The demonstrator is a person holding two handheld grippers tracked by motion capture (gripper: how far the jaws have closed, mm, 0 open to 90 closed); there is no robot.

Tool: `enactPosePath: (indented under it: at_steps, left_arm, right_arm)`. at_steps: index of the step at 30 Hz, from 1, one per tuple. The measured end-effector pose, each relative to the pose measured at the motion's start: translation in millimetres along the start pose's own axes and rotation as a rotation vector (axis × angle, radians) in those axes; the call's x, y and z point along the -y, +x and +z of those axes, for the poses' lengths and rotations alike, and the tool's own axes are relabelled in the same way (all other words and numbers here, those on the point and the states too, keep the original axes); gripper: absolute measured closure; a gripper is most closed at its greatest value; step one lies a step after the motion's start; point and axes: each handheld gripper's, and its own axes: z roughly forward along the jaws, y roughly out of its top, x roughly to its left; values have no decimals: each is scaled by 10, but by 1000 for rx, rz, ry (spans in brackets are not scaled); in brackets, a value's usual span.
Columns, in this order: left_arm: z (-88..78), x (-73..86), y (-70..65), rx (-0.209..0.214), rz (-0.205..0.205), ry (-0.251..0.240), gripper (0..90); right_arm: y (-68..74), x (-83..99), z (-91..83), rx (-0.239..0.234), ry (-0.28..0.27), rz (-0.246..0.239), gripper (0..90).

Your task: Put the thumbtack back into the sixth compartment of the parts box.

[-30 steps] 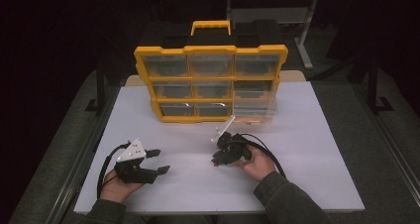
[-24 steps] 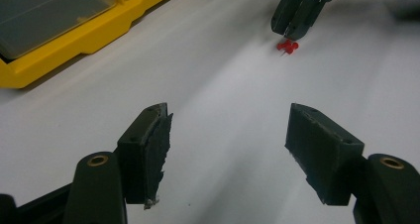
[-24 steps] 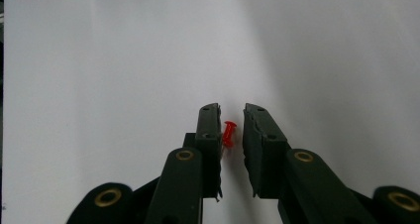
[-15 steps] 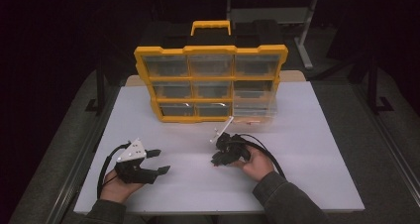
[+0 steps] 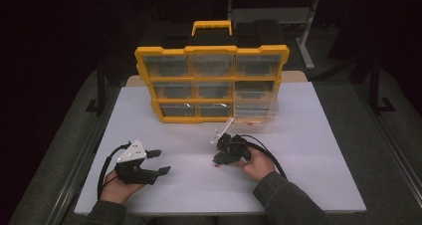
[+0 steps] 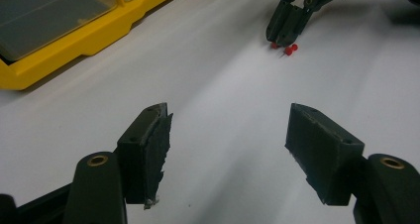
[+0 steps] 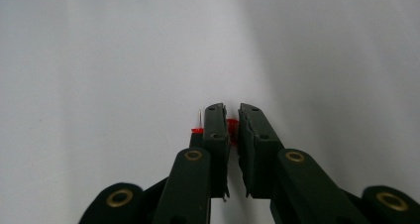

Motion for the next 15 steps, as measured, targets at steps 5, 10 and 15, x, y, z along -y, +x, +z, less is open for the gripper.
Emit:
enactPosePath:
  at_steps: [5, 10, 15]
  left_arm:
    - [-1, -2, -2, -1, 3, 2, 330]
    - [1, 2, 1, 0, 1, 1, 330]
    - [-2, 2, 0, 0, -5, -1, 330]
  right_arm:
    - [4, -7, -3, 4, 4, -9, 818]
    - [20, -2, -17, -3, 13, 41, 820]
    - [-8, -4, -29, 0, -23, 22, 820]
